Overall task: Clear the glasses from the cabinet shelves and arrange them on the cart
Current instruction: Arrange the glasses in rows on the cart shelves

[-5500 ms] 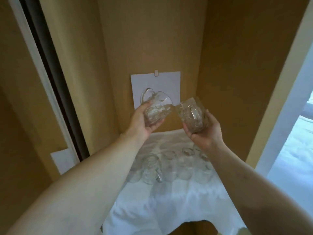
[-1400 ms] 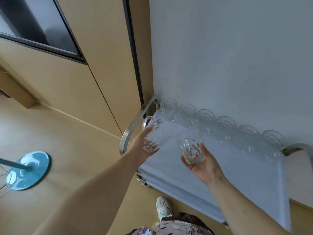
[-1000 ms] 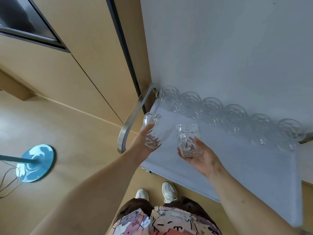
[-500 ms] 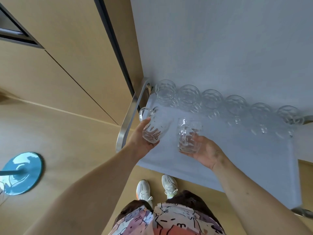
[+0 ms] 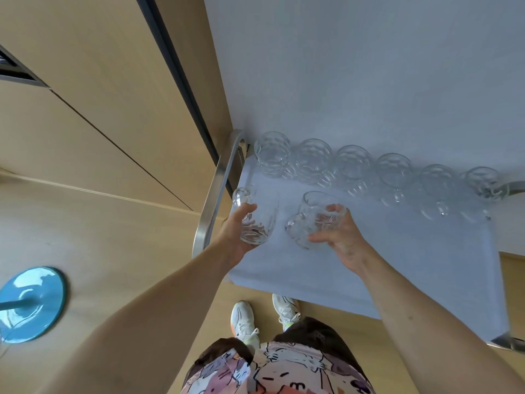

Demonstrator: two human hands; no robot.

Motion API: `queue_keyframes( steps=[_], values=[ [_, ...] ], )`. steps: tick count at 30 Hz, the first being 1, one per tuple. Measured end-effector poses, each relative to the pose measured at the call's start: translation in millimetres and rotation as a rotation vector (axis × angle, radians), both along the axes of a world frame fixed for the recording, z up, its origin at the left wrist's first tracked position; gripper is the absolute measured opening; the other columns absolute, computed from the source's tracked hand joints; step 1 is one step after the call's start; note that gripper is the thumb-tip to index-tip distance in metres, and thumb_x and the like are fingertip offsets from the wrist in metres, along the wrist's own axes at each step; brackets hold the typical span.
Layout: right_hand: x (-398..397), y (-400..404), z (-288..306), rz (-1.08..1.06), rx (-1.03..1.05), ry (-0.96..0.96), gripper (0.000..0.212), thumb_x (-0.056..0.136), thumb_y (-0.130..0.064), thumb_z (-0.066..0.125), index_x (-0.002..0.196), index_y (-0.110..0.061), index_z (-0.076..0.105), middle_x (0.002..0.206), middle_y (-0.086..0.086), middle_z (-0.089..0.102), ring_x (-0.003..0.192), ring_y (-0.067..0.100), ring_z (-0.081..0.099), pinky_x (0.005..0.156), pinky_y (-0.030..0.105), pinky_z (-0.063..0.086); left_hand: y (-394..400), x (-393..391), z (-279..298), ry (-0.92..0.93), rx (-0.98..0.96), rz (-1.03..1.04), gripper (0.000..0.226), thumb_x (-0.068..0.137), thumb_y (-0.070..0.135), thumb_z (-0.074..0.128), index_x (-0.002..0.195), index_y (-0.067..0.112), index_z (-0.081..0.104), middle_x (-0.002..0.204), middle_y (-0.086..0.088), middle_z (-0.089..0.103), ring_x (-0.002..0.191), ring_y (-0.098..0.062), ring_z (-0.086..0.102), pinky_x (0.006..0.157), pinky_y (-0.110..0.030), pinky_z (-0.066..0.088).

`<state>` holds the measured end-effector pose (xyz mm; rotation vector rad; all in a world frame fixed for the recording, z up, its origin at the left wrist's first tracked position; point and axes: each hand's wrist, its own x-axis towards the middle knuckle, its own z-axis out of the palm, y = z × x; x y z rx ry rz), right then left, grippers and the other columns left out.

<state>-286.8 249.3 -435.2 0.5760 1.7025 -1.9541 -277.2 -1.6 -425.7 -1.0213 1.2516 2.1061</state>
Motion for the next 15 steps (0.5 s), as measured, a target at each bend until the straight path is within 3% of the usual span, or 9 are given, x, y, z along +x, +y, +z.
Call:
queue_keyframes(
  steps=[2,5,9,12,15],
  values=[
    [-0.7,-0.6,-0.1,0.012,0.111,0.057,0.097,0.040,0.005,0.093,0.118,-0.026,0.044,0.112,0.003,0.059,0.095,0.015,0.064,0.072,0.023,0.053,3.4,-4.1,0.3,-0.007,-0.117,-0.013,0.079,0.058,0.044,0.083,0.128,0.016,0.061,0.125,-0.016,0.066,0.110,-0.035,0.068,0.095,-0.051,0.056],
    [-2.9,0.6,-5.9,0.006,0.185,0.099,0.091,0.052,0.010,0.092,0.120,-0.028,0.044,0.110,-0.004,0.052,0.090,0.011,0.061,0.066,0.017,0.052,10.7,-5.7,-1.5,0.053,-0.322,-0.048,0.075,0.060,0.050,0.079,0.124,0.019,0.056,0.120,-0.010,0.064,0.104,-0.027,0.068,0.092,-0.048,0.057],
    [-5.6,5.8,-19.1,0.037,0.241,0.143,0.101,0.051,0.005,0.095,0.131,-0.030,0.046,0.126,-0.007,0.057,0.118,0.009,0.057,0.090,0.023,0.048,19.2,-3.1,-4.2,0.152,-0.505,-0.130,0.062,0.063,0.056,0.074,0.118,0.034,0.054,0.112,0.003,0.064,0.104,-0.021,0.066,0.088,-0.041,0.053],
    [-9.4,8.5,-26.3,0.045,0.237,0.141,0.106,0.049,0.006,0.096,0.134,-0.031,0.046,0.130,-0.010,0.057,0.125,0.011,0.055,0.097,0.027,0.047,22.3,-1.7,-5.4,0.195,-0.564,-0.144,0.046,0.065,0.053,0.072,0.106,0.042,0.053,0.109,0.008,0.064,0.101,-0.017,0.065,0.075,-0.031,0.049],
    [-13.5,8.7,-29.7,0.055,0.239,0.146,0.109,0.046,0.007,0.096,0.134,-0.034,0.046,0.132,-0.014,0.056,0.128,0.009,0.053,0.100,0.027,0.045,24.5,-1.8,-4.7,0.209,-0.583,-0.140,0.044,0.069,0.049,0.072,0.108,0.042,0.053,0.109,0.009,0.064,0.100,-0.015,0.065,0.071,-0.027,0.047]
  ],
)
